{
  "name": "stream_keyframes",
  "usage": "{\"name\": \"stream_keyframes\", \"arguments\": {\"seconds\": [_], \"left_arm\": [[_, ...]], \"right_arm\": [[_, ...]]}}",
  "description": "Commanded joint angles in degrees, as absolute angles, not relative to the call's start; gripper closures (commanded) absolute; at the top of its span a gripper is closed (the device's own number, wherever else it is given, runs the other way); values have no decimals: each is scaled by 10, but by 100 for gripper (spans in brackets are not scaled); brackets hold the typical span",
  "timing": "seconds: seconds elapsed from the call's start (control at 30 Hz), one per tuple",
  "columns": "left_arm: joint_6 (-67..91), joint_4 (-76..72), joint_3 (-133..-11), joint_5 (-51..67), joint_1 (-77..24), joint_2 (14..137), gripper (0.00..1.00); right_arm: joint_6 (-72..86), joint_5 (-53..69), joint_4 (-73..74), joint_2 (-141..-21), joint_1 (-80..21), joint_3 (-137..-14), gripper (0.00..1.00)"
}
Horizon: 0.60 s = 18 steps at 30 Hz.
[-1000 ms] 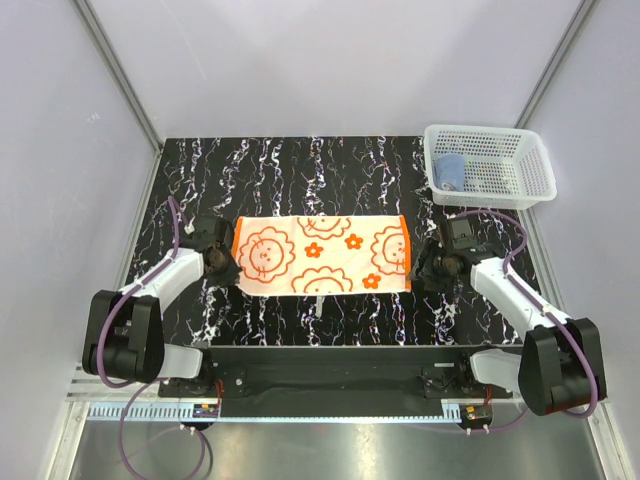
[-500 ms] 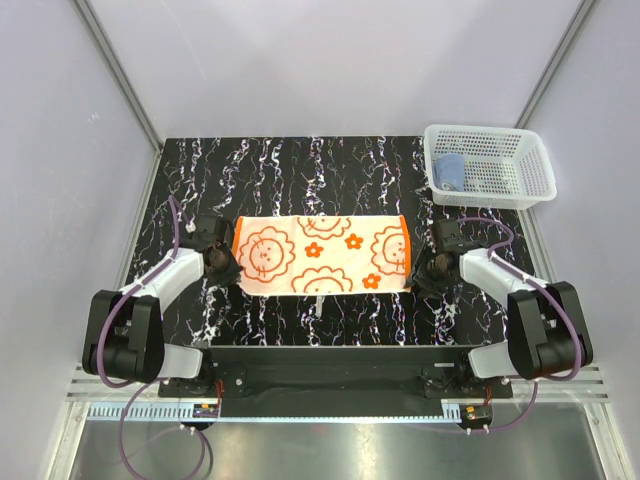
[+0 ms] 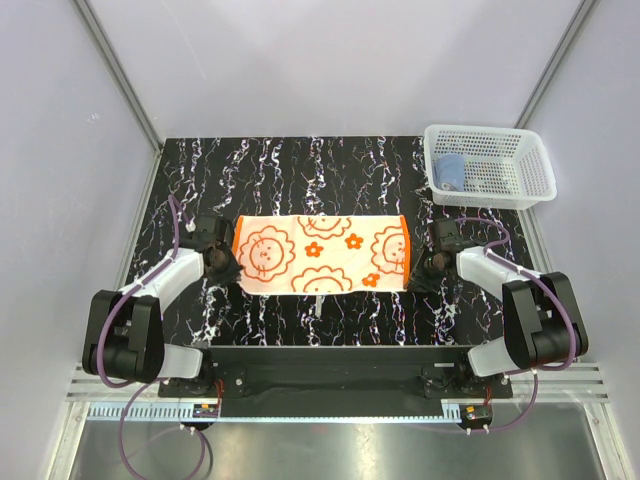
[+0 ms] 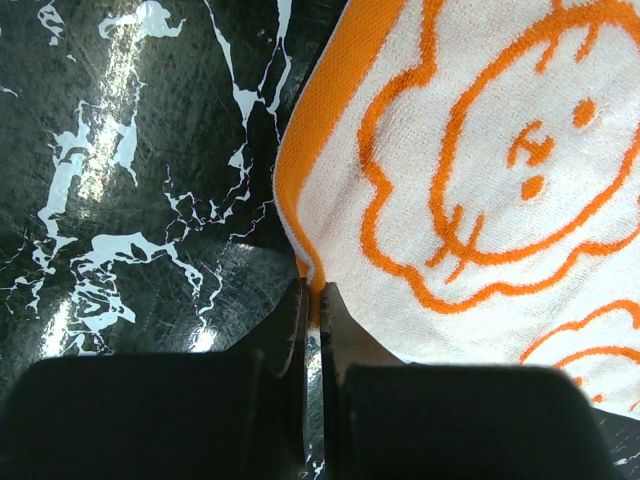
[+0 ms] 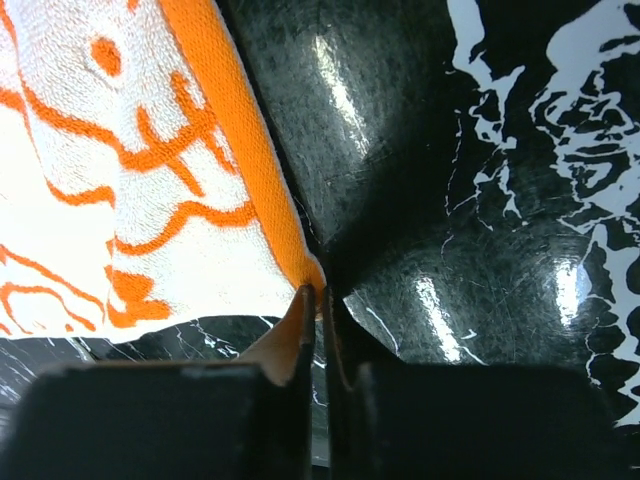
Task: Roll the towels
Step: Fold the towel
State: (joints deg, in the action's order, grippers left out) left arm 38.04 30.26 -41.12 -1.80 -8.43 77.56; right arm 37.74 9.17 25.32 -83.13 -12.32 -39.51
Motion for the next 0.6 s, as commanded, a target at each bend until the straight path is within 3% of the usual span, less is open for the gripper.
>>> {"name": "stream_keyframes", "arguments": {"seconds": [0.0, 0.27, 0.57], "left_arm": [[381, 286, -410, -30, -82, 766, 100], [397, 309, -406, -47, -82, 748, 100], [430, 342, -367, -15, -82, 658, 100]], "right_arm": [[377, 90, 248, -835, -124, -388, 100], [388, 88, 307, -773, -123, -393, 100], [432, 106, 406, -613, -127, -390, 100]]}}
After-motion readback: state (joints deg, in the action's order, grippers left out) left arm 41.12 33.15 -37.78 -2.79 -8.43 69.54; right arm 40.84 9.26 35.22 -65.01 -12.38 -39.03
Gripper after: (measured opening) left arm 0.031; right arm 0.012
